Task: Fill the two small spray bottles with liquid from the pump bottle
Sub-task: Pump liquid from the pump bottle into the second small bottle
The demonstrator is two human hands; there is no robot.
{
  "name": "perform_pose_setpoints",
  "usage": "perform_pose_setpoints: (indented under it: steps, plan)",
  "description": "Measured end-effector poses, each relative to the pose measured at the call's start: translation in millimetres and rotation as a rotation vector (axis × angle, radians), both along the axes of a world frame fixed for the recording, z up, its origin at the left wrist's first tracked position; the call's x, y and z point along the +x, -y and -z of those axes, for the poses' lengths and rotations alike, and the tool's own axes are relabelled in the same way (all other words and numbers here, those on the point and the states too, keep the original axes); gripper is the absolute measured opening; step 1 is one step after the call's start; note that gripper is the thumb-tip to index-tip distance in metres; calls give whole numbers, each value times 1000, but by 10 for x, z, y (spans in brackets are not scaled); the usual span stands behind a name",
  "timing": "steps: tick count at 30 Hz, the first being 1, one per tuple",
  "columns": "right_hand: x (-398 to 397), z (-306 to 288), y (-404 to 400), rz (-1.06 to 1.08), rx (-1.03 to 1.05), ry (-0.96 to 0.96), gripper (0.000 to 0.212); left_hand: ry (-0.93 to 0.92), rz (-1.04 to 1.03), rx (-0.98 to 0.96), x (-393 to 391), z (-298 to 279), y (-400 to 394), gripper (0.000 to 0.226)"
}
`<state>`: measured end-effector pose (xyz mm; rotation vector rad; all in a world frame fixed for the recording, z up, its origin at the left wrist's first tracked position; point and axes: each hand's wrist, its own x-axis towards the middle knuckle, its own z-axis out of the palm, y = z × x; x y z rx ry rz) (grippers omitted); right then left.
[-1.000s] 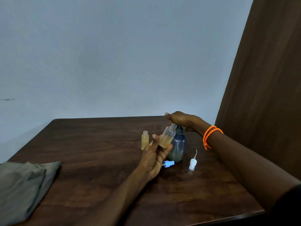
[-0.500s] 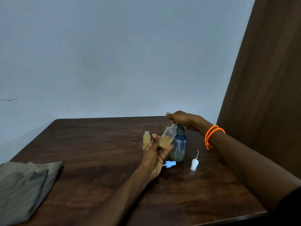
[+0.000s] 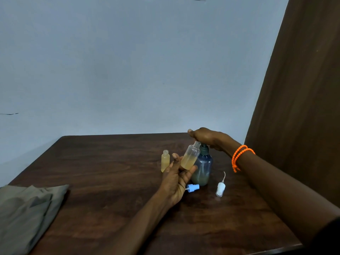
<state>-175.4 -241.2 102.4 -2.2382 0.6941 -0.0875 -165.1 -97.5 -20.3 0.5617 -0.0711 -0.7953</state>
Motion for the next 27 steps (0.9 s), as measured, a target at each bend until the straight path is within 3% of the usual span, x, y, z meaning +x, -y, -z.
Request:
perform_pose_setpoints:
  steps: [12,19,25,27]
  plan:
    - [-23,-20,-39,3,-15,7,42,13,-11,-3,-13,-5,-3,34]
    - [-23,63,-4,6,-28,38,31,18,3,5,-11,1,3,37]
    - [-26,-33,-29,-8,-37,5,55,0,-1,5,-14,-21,-11,38]
    - [-6,13,-4,0,-48,15,48,0,9,8,-8,-14,-8,40]
